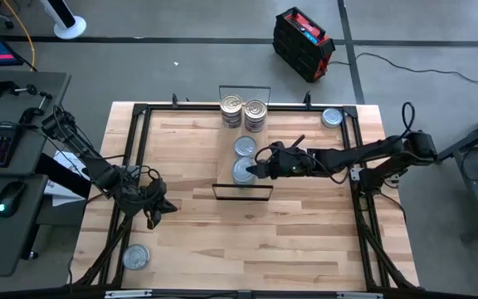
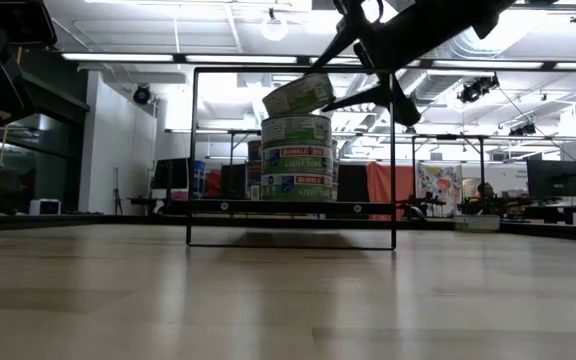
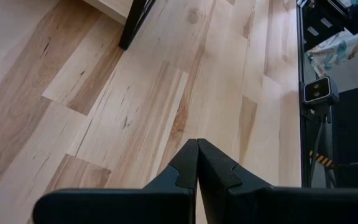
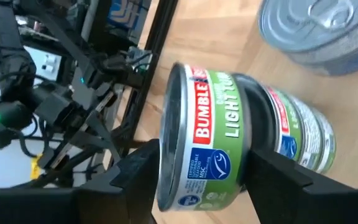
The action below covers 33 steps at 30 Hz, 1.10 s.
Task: Stack canned seafood by type on shelf
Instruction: Stack the green tuna can on top of the other green tuna cans on the shelf
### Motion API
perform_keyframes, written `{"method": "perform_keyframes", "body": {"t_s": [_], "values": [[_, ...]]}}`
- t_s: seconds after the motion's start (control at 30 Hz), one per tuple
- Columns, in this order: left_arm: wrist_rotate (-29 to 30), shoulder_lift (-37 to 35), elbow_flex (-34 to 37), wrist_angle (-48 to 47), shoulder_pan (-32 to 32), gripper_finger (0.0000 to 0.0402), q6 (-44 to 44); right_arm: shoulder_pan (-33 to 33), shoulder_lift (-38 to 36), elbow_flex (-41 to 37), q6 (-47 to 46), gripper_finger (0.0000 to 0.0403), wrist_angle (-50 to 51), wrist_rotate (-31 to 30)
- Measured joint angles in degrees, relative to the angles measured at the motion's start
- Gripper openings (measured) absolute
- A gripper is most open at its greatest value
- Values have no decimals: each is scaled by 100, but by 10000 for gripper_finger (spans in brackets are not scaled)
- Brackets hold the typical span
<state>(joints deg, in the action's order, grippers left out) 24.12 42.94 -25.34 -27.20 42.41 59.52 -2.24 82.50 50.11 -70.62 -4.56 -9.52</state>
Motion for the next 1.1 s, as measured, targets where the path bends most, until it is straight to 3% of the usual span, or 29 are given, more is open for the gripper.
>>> {"method": "perform_keyframes", "body": {"t_s": [0.3, 0.67, 0.83, 1.1], "values": [[0, 2, 2, 0, -2, 1, -62, 0, 0, 575, 118, 208, 1237, -201], [1, 1, 1, -4, 0, 1, -72, 0, 0, 616, -124, 208, 1210, -197], [0, 0, 1, -4, 0, 1, -72, 37, 0, 616, -347, 208, 1208, -509], [-2, 2, 0, 23, 0, 1, -19, 39, 0, 614, -360, 208, 1119, -122]]}}
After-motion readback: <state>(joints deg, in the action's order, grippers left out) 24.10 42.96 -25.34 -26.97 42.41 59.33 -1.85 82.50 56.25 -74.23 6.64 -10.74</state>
